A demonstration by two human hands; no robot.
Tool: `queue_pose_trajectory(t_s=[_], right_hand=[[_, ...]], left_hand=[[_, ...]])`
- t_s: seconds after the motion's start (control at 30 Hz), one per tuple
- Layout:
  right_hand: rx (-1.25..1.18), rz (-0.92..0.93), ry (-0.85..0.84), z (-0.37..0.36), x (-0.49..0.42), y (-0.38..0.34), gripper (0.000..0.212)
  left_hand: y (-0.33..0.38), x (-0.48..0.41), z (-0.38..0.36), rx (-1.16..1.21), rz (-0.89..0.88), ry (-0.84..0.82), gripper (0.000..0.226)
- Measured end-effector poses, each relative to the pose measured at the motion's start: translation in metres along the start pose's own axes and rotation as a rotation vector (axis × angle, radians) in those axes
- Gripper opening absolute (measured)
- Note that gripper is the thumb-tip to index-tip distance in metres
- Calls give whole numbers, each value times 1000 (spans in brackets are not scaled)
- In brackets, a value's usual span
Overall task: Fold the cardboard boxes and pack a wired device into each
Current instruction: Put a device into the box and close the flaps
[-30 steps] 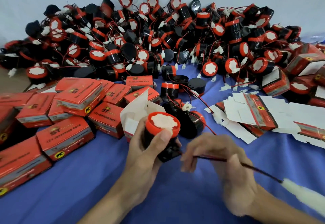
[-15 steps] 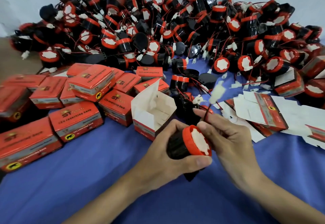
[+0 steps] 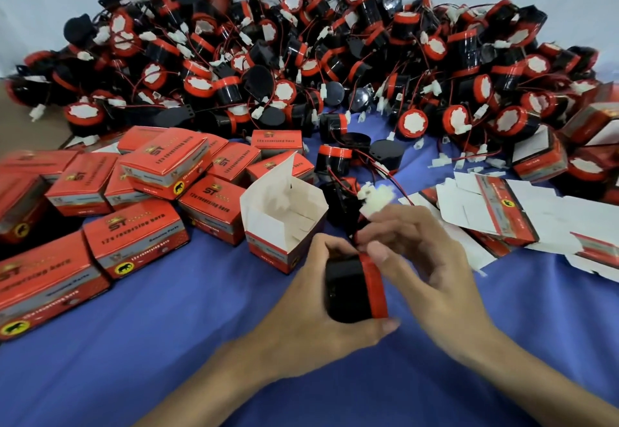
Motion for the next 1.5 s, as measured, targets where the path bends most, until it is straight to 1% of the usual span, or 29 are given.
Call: queue_pose_trajectory(t_s=[0.07, 0.1, 0.17, 0.2, 0.27, 0.37, 0.4, 0.47, 0.5, 0.53, 0.57, 0.6, 0.63, 0.67, 0.7, 0.73, 0.77, 0.8, 0.83, 0.87, 0.9, 0.97, 1.07, 1.2, 1.27, 1.33, 1.4, 1.47, 1.5], right_hand=[[35, 28, -71, -7, 3, -2, 38], [48, 41, -81, -9, 4, -4, 39], [86, 149, -95, -13, 6, -15, 27], [111, 210, -103, -14, 7, -21, 22], [120, 266, -119, -15, 8, -25, 23], [61, 241, -140, -20, 9, -24, 44], [36, 226, -138, -18, 9, -24, 45], [27, 208, -121, -10, 9, -24, 39], [24, 187, -119, -11, 10, -20, 33], [-10, 137, -137, -19, 11, -15, 33], [-20, 64, -171, -43, 11, -9, 43], [-24, -31, -162, -53, 12, -1, 69], [115, -7, -175, -69, 24, 4, 101], [125, 41, -175, -71, 33, 6, 117], [57, 34, -194, -66, 37, 2, 113], [-36, 14, -219, -65, 31, -1, 99], [-138, -18, -253, -65, 22, -3, 84], [-247, -96, -295, -54, 19, -1, 67], [-282, -76, -370, -47, 20, -9, 50], [-268, -30, -400, -38, 18, -17, 40], [-245, -4, -387, -39, 17, -19, 35], [-207, 40, -374, -41, 16, -20, 32], [-251, 63, -397, -39, 17, -21, 30], [-288, 46, -422, -38, 18, -18, 32], [-313, 23, -406, -37, 17, -15, 31], [-405, -26, -385, -37, 16, -12, 30], [-535, -112, -359, -36, 16, -5, 32], [-602, -221, -324, -36, 15, 6, 35], [-608, -274, -315, -37, 15, 12, 36]], left_hand=[[0, -1, -2, 80, -5, 1, 60], [1, -1, -3, 95, -9, -1, 65], [2, -2, -4, 112, -25, 6, 70], [2, -2, -2, 116, -37, 26, 67], [3, -2, 5, 104, -57, 80, 59], [4, -2, 11, 100, -79, 163, 57], [2, -1, 14, 115, -88, 188, 55], [3, 2, 20, 136, -145, 229, 54], [13, 3, 19, 111, -215, 230, 55], [23, 4, 16, 72, -288, 237, 59], [43, 3, 9, -51, -371, 285, 70], [52, 6, 13, -276, -405, 391, 82], [68, 2, 30, -292, -354, 575, 85], [77, 14, 31, -377, -441, 665, 79], [77, 12, 25, -437, -450, 659, 77], [76, 10, 8, -472, -511, 599, 77], [73, 15, 5, -391, -592, 592, 76], [60, 21, 22, -306, -593, 594, 73], [51, 21, 29, -199, -568, 525, 68], [47, 22, 33, -178, -568, 505, 64], [48, 21, 30, -182, -592, 494, 63], [48, 22, 25, -216, -634, 497, 61], [46, 24, 26, -237, -656, 510, 61], [44, 24, 27, -304, -670, 512, 64], [45, 23, 25, -325, -681, 478, 65], [51, 25, 24, -393, -732, 461, 67], [62, 31, 30, -447, -804, 475, 68], [72, 38, 46, -465, -855, 562, 64], [75, 40, 54, -490, -854, 612, 60]])
Point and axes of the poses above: each hand's wrist, its own x-axis away from the middle knuckle, its own z-axis out of the back of the hand, y = z × x, the point moved 10 cm from there along -x, towards the middle knuckle, and after that the axes turned 4 degrees about y, right-handed, at the moved point
